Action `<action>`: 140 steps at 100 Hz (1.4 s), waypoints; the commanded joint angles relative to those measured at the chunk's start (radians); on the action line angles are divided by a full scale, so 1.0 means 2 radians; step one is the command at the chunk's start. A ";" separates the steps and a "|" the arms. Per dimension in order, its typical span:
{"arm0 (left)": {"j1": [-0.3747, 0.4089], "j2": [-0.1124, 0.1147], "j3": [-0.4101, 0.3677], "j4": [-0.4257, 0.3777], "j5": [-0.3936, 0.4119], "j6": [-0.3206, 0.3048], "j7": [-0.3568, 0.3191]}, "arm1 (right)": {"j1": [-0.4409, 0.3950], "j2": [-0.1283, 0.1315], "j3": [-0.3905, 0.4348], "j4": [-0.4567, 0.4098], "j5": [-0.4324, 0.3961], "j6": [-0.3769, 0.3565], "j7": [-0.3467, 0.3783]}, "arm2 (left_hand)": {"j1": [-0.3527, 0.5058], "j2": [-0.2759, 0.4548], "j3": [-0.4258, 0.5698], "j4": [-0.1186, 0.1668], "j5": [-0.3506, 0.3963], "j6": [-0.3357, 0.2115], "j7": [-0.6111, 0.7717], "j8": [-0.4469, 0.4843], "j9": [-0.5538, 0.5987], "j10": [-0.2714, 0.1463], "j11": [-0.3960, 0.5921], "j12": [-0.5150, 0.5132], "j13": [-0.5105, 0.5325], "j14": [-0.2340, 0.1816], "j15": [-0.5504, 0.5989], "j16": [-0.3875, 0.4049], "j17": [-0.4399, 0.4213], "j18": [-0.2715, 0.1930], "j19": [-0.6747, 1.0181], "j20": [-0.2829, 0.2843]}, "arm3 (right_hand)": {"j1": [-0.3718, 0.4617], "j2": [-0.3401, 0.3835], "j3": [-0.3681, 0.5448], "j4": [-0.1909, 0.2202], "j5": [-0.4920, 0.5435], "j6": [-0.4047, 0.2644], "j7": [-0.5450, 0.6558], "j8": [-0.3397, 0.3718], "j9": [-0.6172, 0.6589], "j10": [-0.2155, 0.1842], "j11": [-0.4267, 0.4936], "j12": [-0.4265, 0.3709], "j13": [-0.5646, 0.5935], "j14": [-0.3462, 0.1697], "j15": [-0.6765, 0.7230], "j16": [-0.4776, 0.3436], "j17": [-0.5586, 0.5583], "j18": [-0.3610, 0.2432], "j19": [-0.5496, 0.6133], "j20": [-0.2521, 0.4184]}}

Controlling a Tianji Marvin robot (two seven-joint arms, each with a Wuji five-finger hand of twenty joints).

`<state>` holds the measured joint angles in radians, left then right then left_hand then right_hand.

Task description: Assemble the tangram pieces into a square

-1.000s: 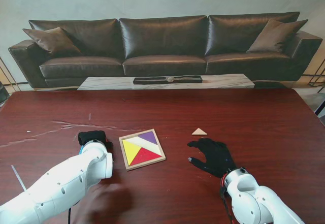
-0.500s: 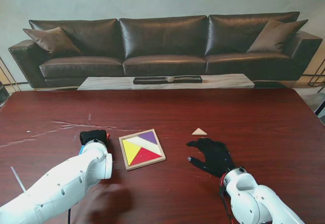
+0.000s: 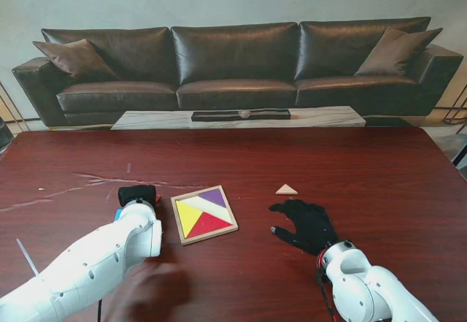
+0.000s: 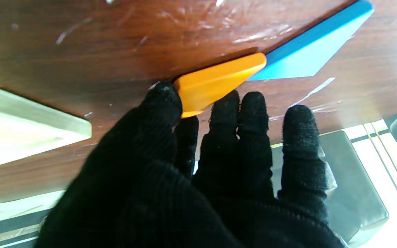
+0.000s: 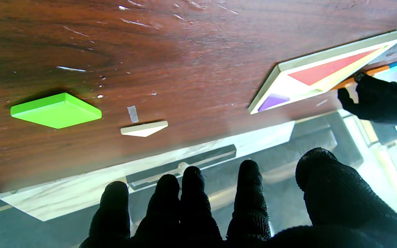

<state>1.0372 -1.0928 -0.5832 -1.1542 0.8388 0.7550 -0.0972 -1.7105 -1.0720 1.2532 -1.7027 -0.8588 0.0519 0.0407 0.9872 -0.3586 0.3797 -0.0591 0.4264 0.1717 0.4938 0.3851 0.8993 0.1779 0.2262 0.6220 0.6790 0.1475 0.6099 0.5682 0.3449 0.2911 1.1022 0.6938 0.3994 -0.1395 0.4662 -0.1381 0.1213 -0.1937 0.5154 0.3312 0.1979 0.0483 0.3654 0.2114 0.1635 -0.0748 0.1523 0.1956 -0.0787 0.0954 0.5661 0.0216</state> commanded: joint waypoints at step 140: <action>0.012 -0.005 0.001 0.035 -0.028 -0.040 -0.005 | -0.003 0.003 0.003 0.005 -0.004 -0.007 0.011 | 0.040 -0.066 0.027 -0.015 0.070 -0.140 0.320 0.031 -0.106 -0.002 0.135 -0.038 0.022 -0.070 0.207 0.089 0.072 -0.012 0.008 -0.015 | 0.023 0.015 -0.029 0.011 -0.017 -0.017 -0.011 0.014 -0.009 -0.004 -0.014 -0.007 -0.011 -0.007 -0.014 0.002 -0.010 0.008 -0.033 0.014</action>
<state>1.0197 -1.1043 -0.5974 -1.1167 0.7984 0.6860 -0.0772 -1.7094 -1.0682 1.2614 -1.6911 -0.8642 0.0423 0.0610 0.9782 -0.3748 0.4225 -0.1102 0.4956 0.1401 0.6734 0.3595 0.6346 0.1745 0.5139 0.5786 0.7004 0.1278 0.9039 0.7522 0.4786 0.2669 1.0967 0.6391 0.4330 -0.1299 0.4260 -0.1368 0.1213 -0.1943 0.5016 0.3432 0.1979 0.0476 0.3517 0.2051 0.1635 -0.0748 0.1380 0.1956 -0.0876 0.1080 0.5225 0.0309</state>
